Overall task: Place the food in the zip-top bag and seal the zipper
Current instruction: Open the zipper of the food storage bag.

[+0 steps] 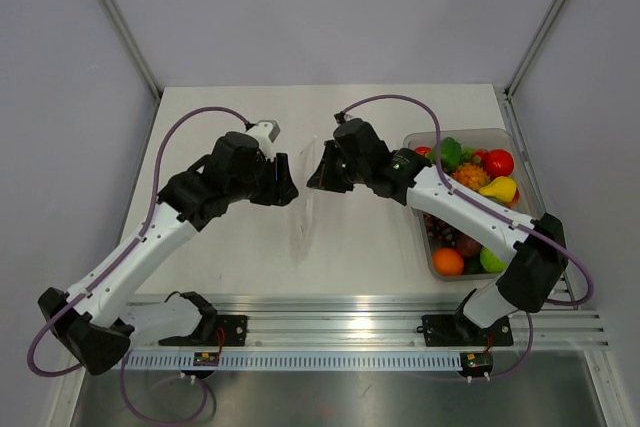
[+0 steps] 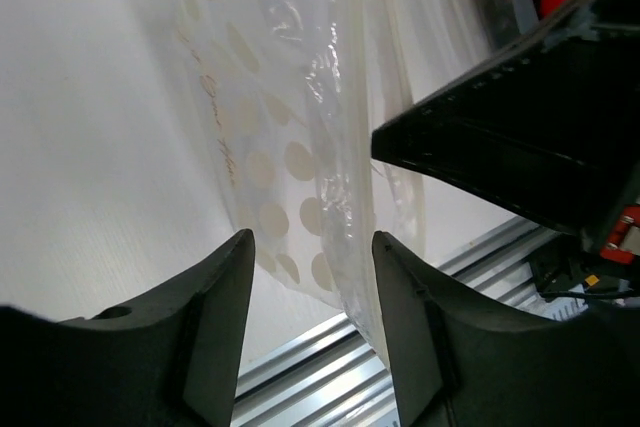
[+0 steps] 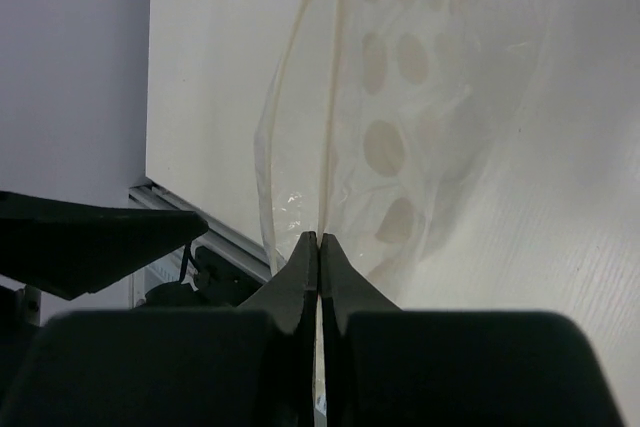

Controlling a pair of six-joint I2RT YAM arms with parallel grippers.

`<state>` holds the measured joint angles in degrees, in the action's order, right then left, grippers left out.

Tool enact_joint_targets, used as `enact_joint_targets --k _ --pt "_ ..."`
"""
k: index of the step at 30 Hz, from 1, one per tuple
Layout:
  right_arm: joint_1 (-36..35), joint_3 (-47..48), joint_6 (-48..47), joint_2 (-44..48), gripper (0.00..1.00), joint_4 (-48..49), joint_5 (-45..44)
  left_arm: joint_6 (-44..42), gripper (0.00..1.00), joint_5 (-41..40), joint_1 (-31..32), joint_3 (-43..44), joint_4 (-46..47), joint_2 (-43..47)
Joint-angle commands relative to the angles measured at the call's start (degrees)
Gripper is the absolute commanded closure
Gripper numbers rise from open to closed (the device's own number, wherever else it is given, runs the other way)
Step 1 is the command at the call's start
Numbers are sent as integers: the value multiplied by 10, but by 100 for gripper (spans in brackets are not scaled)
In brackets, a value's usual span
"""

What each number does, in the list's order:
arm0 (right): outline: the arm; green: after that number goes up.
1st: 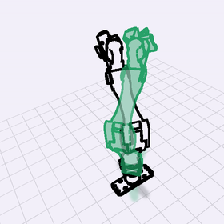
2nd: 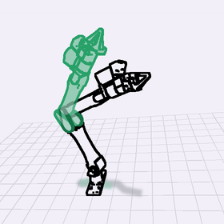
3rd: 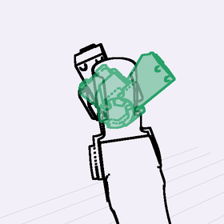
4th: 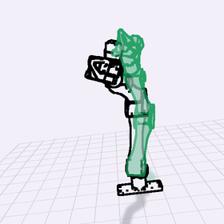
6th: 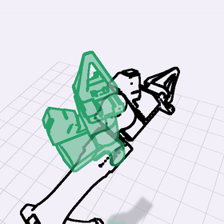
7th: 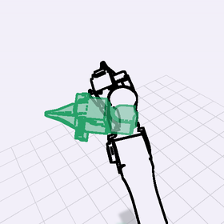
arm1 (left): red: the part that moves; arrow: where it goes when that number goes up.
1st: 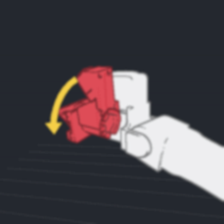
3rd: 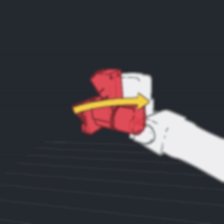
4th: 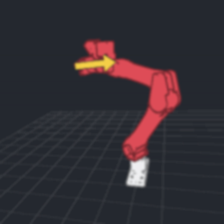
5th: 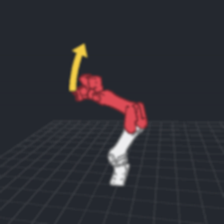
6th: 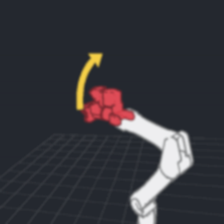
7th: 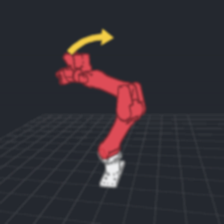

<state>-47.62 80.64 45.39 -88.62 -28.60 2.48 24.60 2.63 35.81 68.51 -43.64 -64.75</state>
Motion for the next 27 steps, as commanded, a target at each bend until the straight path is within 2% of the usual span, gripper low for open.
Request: enact_joint_targets --k 1,6,10,12,17,27 --pt "-5 32 -3 16 100 -17 -2 35 48 -15 15 4 29 31" --pt "-6 43 -6 14 100 -28 -5 50 48 -3 17 1 47 43" --pt "-7 42 0 16 100 -20 2 61 35 -2 26 12 44 17" --pt "-7 43 1 16 100 -19 3 73 35 -13 31 15 45 -4" --pt "-11 50 -4 18 100 -20 3 117 50 -57 41 7 87 -18" --pt "-12 43 -4 33 100 -21 -2 122 65 -93 59 8 72 -57"
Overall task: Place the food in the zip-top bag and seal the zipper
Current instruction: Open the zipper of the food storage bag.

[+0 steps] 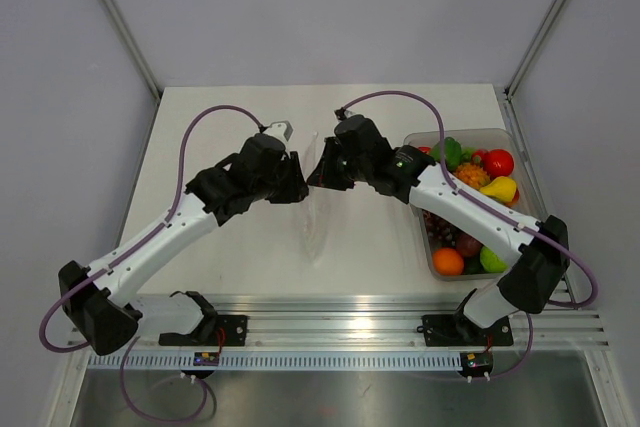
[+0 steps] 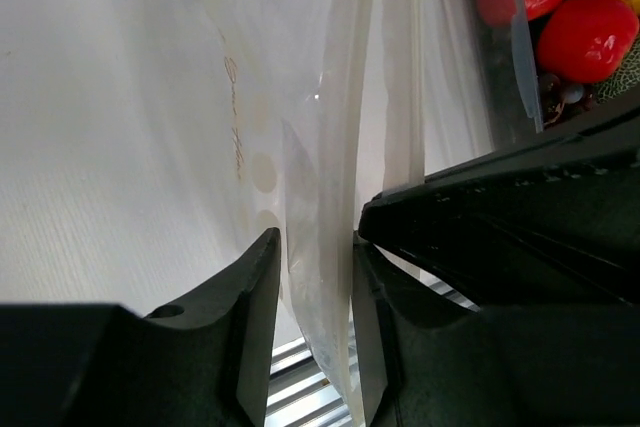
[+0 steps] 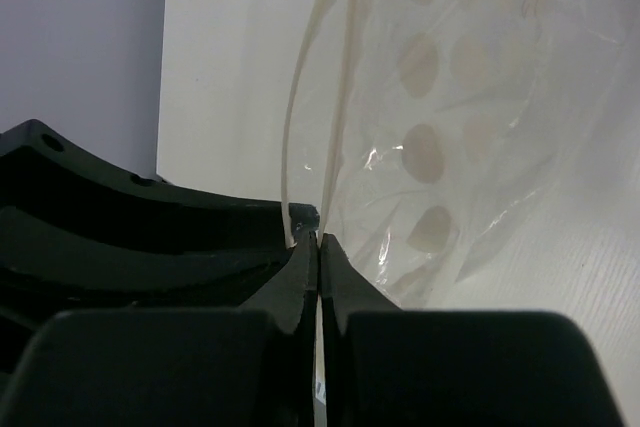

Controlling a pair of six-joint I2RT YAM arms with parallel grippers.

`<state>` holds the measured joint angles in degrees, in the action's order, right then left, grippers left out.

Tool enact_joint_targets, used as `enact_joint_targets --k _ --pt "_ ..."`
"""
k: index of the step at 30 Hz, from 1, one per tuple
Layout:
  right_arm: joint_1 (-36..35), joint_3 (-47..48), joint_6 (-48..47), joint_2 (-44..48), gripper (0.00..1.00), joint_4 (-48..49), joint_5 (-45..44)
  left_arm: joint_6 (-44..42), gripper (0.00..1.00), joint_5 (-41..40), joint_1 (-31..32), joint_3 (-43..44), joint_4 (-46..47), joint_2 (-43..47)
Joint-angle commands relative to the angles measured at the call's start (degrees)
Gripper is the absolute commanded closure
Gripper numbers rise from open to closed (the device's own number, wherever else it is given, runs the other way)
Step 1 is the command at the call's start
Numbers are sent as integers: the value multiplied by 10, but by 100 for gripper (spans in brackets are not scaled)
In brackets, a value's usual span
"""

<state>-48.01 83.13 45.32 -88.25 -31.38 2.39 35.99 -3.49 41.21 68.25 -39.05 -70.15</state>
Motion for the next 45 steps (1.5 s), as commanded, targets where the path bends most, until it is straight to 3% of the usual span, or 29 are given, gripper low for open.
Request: enact_joint_targets --k 1,6,8,9,17,23,32,38,45 --pt "-8 16 -4 31 100 8 -2 10 67 -35 5 6 26 -2" --pt "-8 8 -8 35 100 0 -11 8 83 -58 5 9 9 9" --pt "-8 -1 -16 40 100 -6 -20 10 99 -76 5 27 -12 19" --pt "-8 -7 -18 50 100 -4 -20 9 100 -78 5 35 -20 25" --pt "-4 -32 -59 36 100 -47 -127 -21 100 -84 1 105 -85 49" --pt "16 -77 -80 44 100 -26 -157 -15 100 -57 -10 87 -78 62" --pt "64 -138 -128 33 100 32 -141 8 100 1 -13 29 19 16" --pt "97 -133 -142 5 100 40 -115 11 100 -7 -12 63 32 -90" --pt "103 -115 -151 3 97 26 -72 20 100 -2 -12 71 57 -127"
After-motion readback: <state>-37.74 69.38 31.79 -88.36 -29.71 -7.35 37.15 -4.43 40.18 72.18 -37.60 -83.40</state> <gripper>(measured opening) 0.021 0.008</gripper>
